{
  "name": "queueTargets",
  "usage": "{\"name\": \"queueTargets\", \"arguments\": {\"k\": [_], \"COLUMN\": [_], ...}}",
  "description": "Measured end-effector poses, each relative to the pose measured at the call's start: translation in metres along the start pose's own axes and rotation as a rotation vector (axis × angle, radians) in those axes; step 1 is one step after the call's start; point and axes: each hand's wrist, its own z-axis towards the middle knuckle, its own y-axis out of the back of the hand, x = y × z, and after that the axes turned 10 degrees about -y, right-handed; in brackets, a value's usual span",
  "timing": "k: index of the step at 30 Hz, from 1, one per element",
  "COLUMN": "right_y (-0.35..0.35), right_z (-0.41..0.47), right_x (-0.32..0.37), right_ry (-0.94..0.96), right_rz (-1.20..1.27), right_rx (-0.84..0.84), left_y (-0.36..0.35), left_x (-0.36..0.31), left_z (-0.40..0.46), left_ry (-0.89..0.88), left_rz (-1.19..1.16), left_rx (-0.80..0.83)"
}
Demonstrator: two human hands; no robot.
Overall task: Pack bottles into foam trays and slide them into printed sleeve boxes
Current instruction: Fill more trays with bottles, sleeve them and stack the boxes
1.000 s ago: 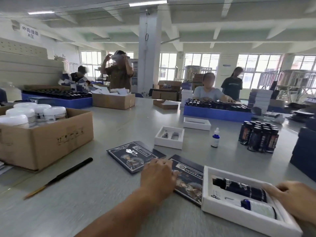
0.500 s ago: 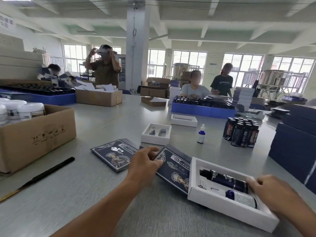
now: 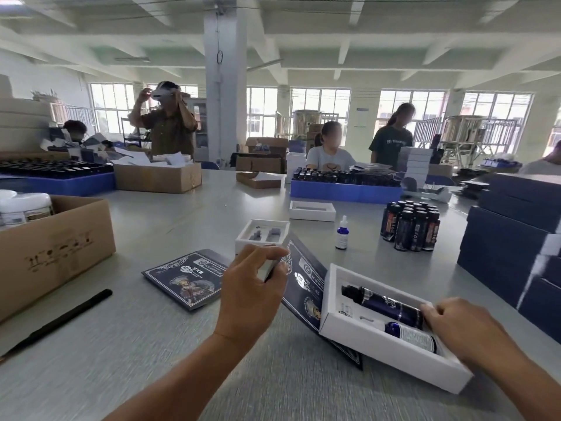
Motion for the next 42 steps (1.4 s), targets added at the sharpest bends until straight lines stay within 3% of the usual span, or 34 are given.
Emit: {"name": "queueTargets", "arguments": {"k": [8,16,23,28,42], "right_y": [0.002,0.011,0.027,0.022,0.02], "right_z": [0.01,0.022,0.025,0.021,0.02], "right_x": [-0.005,-0.023,-0.039,-0.032,-0.031], "right_ry": [-0.034,-0.197,-0.323,-0.287,-0.297], "right_rz": [0.056,0.029,0.02,0.002,0.047], "right_rx": [0.025,0.013,0.025,-0.021,-0.039], "left_y": [0.004,0.008,0.012,0.01,0.012], "left_x": [0.017,0.049,0.06,0.058,0.055], "left_z": [-0.001,0.002,0.0,-0.005,-0.006], "left_ry": [-0.034,0.146,0.189,0.209,0.236], "left_rz": [0.15,0.401,0.395,0.358,0.344], "left_rx": [-0.012,0.005,0.086,0.166,0.196]}}
